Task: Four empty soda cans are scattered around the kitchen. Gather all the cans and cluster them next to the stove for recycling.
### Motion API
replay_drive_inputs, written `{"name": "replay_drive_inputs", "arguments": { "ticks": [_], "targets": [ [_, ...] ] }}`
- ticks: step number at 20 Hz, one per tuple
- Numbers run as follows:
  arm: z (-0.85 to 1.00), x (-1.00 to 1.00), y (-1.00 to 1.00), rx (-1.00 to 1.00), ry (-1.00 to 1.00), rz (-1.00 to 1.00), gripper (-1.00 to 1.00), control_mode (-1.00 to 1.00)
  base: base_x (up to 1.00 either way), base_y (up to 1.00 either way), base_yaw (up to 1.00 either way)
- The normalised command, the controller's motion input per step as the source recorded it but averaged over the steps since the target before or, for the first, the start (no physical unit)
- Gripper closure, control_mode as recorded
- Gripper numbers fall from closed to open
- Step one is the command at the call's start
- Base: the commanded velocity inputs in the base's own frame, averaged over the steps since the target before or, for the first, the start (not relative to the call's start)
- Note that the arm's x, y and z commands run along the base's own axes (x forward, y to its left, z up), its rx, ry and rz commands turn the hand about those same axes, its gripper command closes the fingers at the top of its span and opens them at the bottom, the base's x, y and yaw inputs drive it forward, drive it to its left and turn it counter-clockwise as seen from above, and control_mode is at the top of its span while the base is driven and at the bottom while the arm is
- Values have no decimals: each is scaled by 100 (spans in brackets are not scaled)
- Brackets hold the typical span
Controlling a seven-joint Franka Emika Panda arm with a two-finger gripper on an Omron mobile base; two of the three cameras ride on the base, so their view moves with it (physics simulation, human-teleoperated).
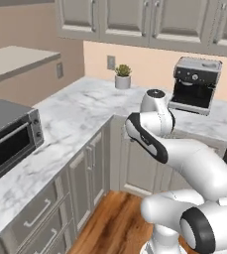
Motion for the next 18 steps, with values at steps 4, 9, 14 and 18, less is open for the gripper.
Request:
{"name": "replay_drive_inputs", "arguments": {
  "ticks": [4,9,14,18],
  "targets": [
    [0,0,0,0,0,0,-100,100,0,0,-50],
    [0,0,0,0,0,0,-100,100,0,0,-49],
    [0,0,0,0,0,0,-100,100,0,-17,-45],
    [0,0,0,0,0,0,-100,100,0,-21,-45]
  ]
}}
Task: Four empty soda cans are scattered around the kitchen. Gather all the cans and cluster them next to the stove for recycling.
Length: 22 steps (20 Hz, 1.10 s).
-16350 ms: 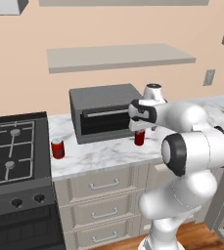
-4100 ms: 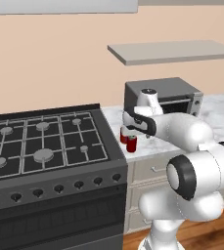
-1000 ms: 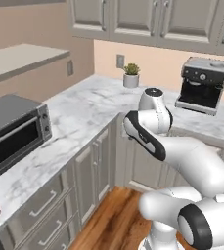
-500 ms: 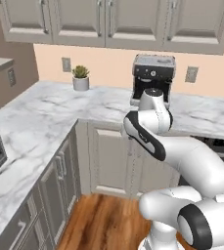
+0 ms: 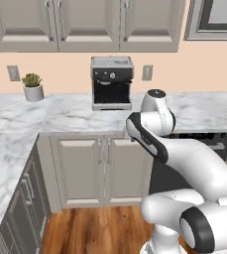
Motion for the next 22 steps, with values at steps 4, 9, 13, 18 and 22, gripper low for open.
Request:
{"name": "replay_drive_inputs", "arguments": {
  "ticks": [4,9,13,18,22],
  "targets": [
    [0,0,0,0,0,0,-100,100,0,-26,-43],
    [0,0,0,0,0,0,-100,100,0,-21,-44],
    [0,0,0,0,0,0,-100,100,0,-13,-46],
    [0,0,0,0,0,0,-100,100,0,-10,-45],
    [0,0,0,0,0,0,-100,100,0,-21,-40]
  ]
}}
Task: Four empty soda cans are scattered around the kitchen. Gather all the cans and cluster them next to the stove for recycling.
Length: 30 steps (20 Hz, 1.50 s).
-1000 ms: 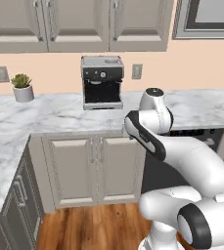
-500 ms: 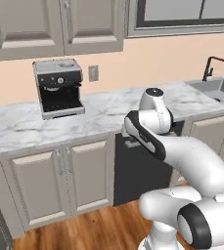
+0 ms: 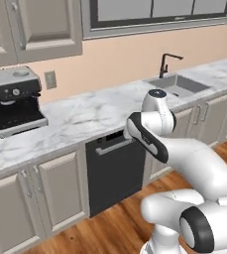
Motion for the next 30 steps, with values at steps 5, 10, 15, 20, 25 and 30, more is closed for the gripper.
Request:
{"name": "replay_drive_inputs", "arguments": {
  "ticks": [5,10,15,20,25,30],
  "targets": [
    [0,0,0,0,0,0,-100,100,7,-46,-34],
    [0,0,0,0,0,0,-100,100,17,-45,-30],
    [0,0,0,0,0,0,-100,100,43,-58,-11],
    [0,0,0,0,0,0,-100,100,82,-49,-5],
    [0,0,0,0,0,0,-100,100,81,-49,-7],
    [0,0,0,0,0,0,-100,100,42,-37,-24]
  ]
}}
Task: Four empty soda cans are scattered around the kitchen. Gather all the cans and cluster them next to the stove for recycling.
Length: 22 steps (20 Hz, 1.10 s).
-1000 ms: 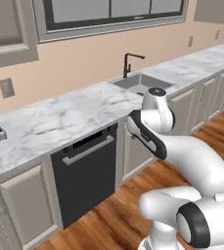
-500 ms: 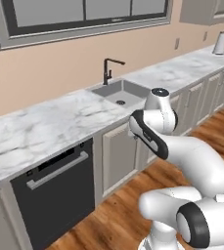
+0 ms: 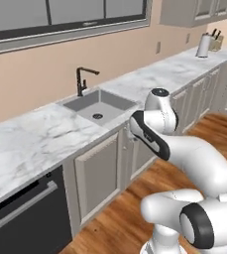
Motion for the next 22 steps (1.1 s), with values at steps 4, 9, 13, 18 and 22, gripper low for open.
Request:
{"name": "replay_drive_inputs", "arguments": {
  "ticks": [4,9,13,18,22],
  "targets": [
    [0,0,0,0,0,0,-100,100,0,-9,-45],
    [0,0,0,0,0,0,-100,100,0,-7,-46],
    [0,0,0,0,0,0,-100,100,0,-5,-46],
    [0,0,0,0,0,0,-100,100,0,-6,-47],
    [0,0,0,0,0,0,-100,100,0,-10,-47]
  ]
}}
